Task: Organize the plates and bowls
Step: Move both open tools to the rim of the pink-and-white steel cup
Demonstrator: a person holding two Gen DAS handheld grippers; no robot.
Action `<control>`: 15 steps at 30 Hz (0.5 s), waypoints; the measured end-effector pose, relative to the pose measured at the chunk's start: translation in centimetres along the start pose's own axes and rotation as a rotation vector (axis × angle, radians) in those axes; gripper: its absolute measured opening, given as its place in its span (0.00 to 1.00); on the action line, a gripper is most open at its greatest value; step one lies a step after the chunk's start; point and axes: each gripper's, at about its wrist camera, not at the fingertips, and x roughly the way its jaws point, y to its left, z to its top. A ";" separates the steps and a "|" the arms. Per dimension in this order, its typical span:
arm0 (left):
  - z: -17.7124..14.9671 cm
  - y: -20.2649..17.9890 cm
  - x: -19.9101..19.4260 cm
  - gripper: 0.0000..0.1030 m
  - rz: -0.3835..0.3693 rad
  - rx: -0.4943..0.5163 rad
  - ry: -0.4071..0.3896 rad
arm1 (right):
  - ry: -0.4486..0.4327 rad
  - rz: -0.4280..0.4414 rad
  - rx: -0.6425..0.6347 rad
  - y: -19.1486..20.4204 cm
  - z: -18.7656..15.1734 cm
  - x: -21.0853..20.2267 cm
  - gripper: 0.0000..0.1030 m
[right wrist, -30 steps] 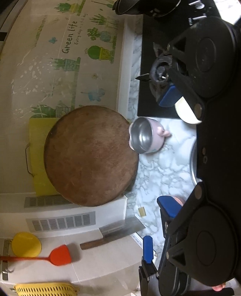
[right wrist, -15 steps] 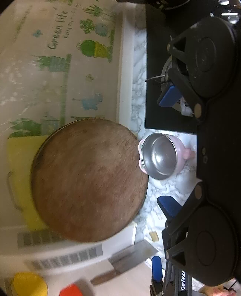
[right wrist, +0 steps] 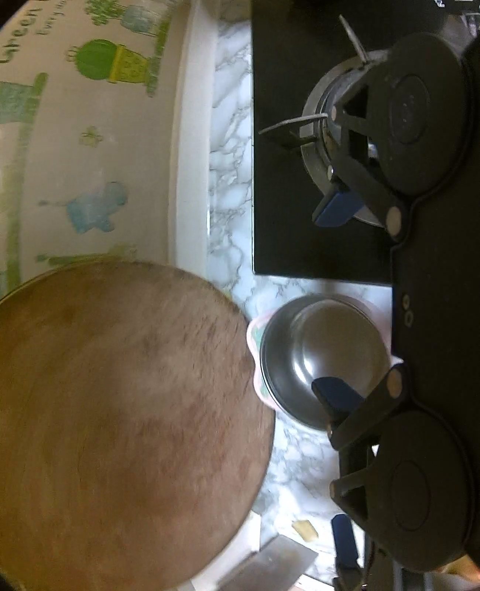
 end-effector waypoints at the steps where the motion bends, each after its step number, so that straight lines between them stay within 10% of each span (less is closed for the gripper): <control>1: 0.2 -0.1 0.4 0.89 0.000 -0.002 0.005 | 0.005 -0.001 0.000 -0.2 0.2 0.6 0.82; 11: 1.2 -0.3 4.2 0.88 0.011 -0.006 0.054 | 0.057 0.010 0.002 -1.1 0.6 4.2 0.72; 15: 1.4 -0.2 5.3 0.73 -0.012 -0.025 0.078 | 0.072 0.012 0.002 -1.1 0.6 5.1 0.65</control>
